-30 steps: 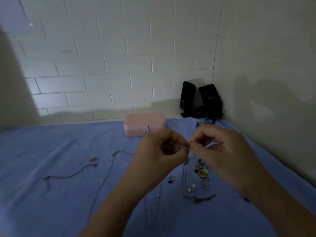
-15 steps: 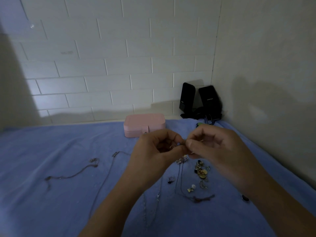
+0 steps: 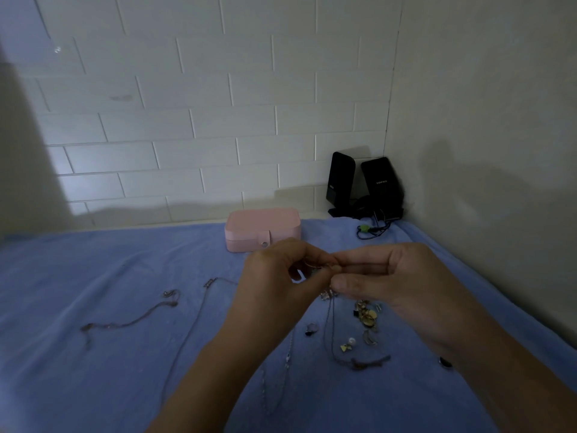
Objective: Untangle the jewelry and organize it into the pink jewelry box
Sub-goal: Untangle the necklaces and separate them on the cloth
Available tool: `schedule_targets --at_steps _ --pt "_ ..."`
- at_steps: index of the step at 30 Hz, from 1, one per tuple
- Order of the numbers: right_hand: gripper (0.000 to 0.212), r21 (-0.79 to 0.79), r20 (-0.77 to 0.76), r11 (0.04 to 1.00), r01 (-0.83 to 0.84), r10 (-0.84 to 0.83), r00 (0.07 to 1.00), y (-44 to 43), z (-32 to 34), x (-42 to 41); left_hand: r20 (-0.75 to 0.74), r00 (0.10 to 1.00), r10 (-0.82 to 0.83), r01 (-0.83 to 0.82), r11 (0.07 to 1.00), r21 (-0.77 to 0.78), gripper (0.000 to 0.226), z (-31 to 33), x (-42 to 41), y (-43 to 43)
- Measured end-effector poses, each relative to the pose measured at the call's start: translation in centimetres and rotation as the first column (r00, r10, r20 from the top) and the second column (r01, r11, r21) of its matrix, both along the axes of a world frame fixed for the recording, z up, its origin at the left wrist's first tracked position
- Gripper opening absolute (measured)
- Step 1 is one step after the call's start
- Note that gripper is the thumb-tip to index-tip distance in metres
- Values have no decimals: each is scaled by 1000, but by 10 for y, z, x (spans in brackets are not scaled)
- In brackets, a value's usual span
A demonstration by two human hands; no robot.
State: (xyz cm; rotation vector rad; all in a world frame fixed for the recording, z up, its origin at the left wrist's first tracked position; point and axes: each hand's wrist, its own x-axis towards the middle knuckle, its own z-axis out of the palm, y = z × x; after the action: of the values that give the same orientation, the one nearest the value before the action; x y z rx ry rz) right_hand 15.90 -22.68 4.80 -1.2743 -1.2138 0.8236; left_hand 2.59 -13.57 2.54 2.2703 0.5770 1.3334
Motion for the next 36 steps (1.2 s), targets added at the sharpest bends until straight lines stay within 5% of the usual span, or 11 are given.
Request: schedule_targets --at_steps 4,14,25,31,36 --pt "21 -35 68 999 3 0 998 0 -1 -1 78 986 -145 163 915 -368 13 9 -3 -5" --pt "12 -15 170 998 64 -61 984 -1 3 12 89 948 -304 302 782 -545 15 14 -7 -2" --pt "3 14 -194 996 -93 94 976 1 5 12 144 866 -479 449 618 -645 8 14 -12 2" --pt "7 101 116 995 6 -18 993 -5 11 10 244 862 -445 490 608 -625 17 15 -11 2" --pt "19 134 185 991 -19 -6 983 -8 14 6 262 841 -473 516 553 -654 15 14 -10 0"
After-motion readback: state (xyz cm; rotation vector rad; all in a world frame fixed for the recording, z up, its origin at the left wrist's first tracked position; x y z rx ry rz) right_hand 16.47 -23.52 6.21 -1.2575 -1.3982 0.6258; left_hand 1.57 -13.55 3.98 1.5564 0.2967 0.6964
